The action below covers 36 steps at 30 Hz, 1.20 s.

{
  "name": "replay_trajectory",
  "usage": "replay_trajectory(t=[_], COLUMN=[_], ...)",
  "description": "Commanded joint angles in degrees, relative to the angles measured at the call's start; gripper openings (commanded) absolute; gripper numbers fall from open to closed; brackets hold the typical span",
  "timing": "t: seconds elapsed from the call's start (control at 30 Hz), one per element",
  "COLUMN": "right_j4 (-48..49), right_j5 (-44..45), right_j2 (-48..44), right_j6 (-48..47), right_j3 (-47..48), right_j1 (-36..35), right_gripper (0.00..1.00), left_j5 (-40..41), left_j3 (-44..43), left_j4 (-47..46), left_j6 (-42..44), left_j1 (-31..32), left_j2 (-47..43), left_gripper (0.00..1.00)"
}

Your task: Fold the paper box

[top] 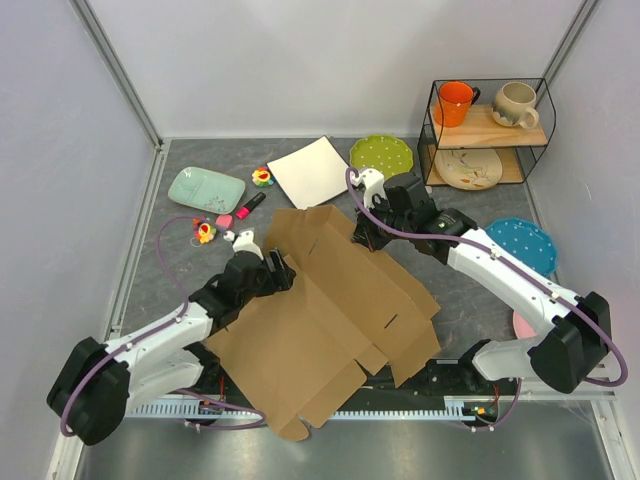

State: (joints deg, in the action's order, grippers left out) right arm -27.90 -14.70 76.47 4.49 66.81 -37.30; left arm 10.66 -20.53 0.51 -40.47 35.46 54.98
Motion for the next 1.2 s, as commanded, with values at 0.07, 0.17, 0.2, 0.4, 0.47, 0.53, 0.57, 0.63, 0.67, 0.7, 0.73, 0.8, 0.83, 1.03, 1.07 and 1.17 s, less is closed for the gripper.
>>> replay_trajectory(t=[0.07, 0.17, 0.2, 0.4, 0.47, 0.53, 0.57, 0.63, 0.67, 0.7, 0.73, 0.8, 0.83, 1.03, 1.07, 1.17], right_j4=[2.24, 2.32, 2.32, 2.41, 2.41, 2.32, 2.15, 1.10, 0.66, -0.56, -1.36, -4.33, -5.31, -8.75, -8.92, -8.93], right_j5=[-1.12, -1.03, -1.12, -0.77, -0.77, -0.25, 0.02, 1.51, 2.30, 5.00, 6.77, 11.86, 18.50, 30.51, 34.09, 40.85], right_j2=[-0.70, -0.79, -0.88, -1.32, -1.23, -1.23, -1.15, -0.79, -0.62, -0.44, -0.27, 0.70, 1.05, 3.42, 3.60, 3.95], right_j6=[-0.80, -0.89, -0.80, -0.98, -0.89, -0.98, -0.98, -1.59, -1.77, -2.29, -3.43, -5.97, -8.51, -14.68, -16.95, -21.69], right_j3=[0.61, 0.52, 0.52, -0.01, 0.08, 0.25, 0.43, 1.04, 1.39, 2.18, 2.62, 4.29, 4.82, 7.72, 8.07, 8.69], right_j1=[-0.67, -0.76, -0.76, -0.76, -0.76, -0.76, -0.93, -0.93, -1.37, -1.81, -2.25, -4.44, -5.32, -10.60, -12.17, -15.95], right_gripper=[0.00, 0.00, 0.00, 0.00, 0.00, 0.00, 0.00, 0.00, 0.00, 0.00, 0.00, 0.00, 0.00, 0.00, 0.00, 0.00], left_j5=[2.09, 1.13, 0.86, -4.76, -6.69, -8.10, -9.32, -10.39, -10.91, -11.88, -11.28, -9.44, -7.95, -1.00, -0.03, 4.54], left_j3=[1.37, 1.81, 1.81, 2.51, 3.13, 4.09, 5.06, 5.77, 6.12, 6.03, 5.77, 4.37, 3.75, -1.69, -2.66, -3.63], left_j4=[-15.00, -18.87, -19.75, -25.03, -26.17, -27.75, -28.28, -28.81, -28.55, -27.77, -26.54, -20.31, -17.94, -3.69, -2.55, 0.70], left_j6=[-1.19, -0.05, 0.73, 2.76, 2.76, 2.68, 2.50, 2.32, 2.41, 2.32, 2.06, 1.36, 1.36, 2.06, 1.89, 1.54], left_j1=[0.13, 0.13, 0.13, 0.13, 0.13, 0.39, 0.57, 1.10, 1.19, 1.19, 1.19, 1.19, 1.19, 1.19, 1.19, 1.19], left_j2=[4.43, 5.48, 5.84, 7.77, 8.04, 7.69, 6.90, 5.93, 5.49, 3.75, 2.69, -2.13, -4.25, -17.95, -19.28, -22.63], left_gripper=[0.81, 0.76, 0.75, 0.44, 0.37, 0.29, 0.28, 0.28, 0.30, 0.43, 0.52, 0.66, 0.69, 0.76, 0.76, 0.76])
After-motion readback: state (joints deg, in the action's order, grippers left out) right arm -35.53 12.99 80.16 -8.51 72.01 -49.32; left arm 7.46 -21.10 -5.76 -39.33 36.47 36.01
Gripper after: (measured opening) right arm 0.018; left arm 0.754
